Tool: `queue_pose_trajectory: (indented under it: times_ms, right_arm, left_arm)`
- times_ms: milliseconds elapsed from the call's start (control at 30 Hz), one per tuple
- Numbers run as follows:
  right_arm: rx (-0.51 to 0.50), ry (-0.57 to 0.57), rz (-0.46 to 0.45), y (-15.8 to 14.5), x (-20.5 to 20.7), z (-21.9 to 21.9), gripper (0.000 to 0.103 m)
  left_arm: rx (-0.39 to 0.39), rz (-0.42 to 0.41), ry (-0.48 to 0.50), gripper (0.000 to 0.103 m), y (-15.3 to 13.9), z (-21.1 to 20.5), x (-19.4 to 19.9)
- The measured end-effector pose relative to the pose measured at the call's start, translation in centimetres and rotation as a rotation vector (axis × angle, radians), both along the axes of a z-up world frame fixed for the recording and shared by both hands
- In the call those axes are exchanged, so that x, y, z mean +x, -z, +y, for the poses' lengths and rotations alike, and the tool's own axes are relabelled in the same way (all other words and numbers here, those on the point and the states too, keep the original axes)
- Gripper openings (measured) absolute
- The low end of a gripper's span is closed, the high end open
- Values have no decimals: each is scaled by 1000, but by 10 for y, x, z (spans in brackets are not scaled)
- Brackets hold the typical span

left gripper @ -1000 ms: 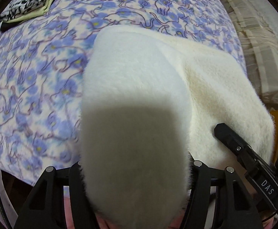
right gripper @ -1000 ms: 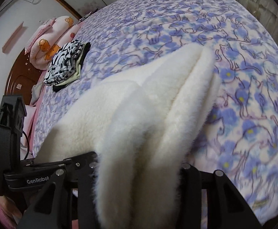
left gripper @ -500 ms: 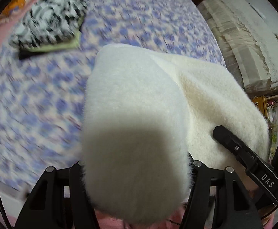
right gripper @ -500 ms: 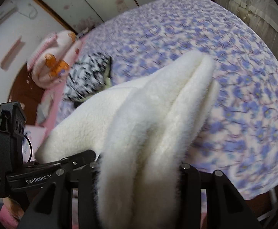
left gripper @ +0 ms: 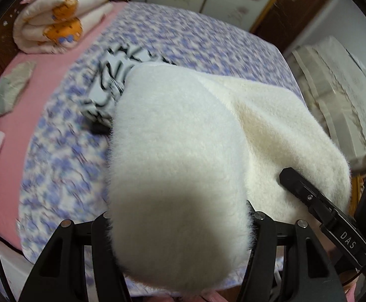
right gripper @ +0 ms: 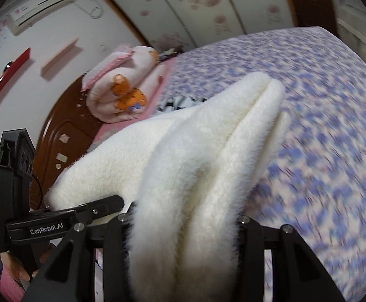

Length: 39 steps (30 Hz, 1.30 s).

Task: Fold large clothes
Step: 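Lift the folded cardigan with both tools and carry it toward the clothes stack, then lower the cardigan onto the black-and-white clothes stack and open both tools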

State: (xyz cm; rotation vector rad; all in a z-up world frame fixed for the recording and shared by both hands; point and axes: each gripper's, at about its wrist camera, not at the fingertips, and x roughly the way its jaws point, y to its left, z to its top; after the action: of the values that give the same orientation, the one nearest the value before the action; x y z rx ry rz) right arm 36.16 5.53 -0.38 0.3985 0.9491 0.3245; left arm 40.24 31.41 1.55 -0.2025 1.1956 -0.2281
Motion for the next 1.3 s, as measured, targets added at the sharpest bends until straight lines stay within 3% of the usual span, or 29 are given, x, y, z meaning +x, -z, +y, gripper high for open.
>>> queue_pose_trajectory:
  times_ms: [233,467,667,767,833,967,1033,1100,1200,1300]
  right_arm:
    - [71,-41,-72,10,87,30,43]
    - [121,-53,-179,53,186,60,42]
    - [137,-73,-249,118,256,80,43]
    - [152,-95,-230,170,283,88,43]
    - [149,-105,-144,210,301,92,43]
    - [98,-123,-122,250,298,94,45]
    - [135,-125,-112,263,291,85,46]
    - [179,-124,-64,280,285,75,48]
    - [188,-131,-35,291,271,64,49]
    - [166,-121,-26,289,260,59,49]
  left_arm:
    - [37,-113,-30,59,-9,43,86]
    - [60,-240,-66,59,21,83,185]
    - [42,-321,-92,59,91,115,252]
    - [25,-292,-101,60,144,132,278]
    - [30,-224,-104,60,184,138,291]
    - [65,-255,-75,70,228,133,285]
    - [5,-237,-78,77,244,137,278]
    - [-102,-173,-111,83,264,146,273]
    - [-36,-188,-63,85,272,135,265]
    - [-23,-158,-55,85,270,132,266]
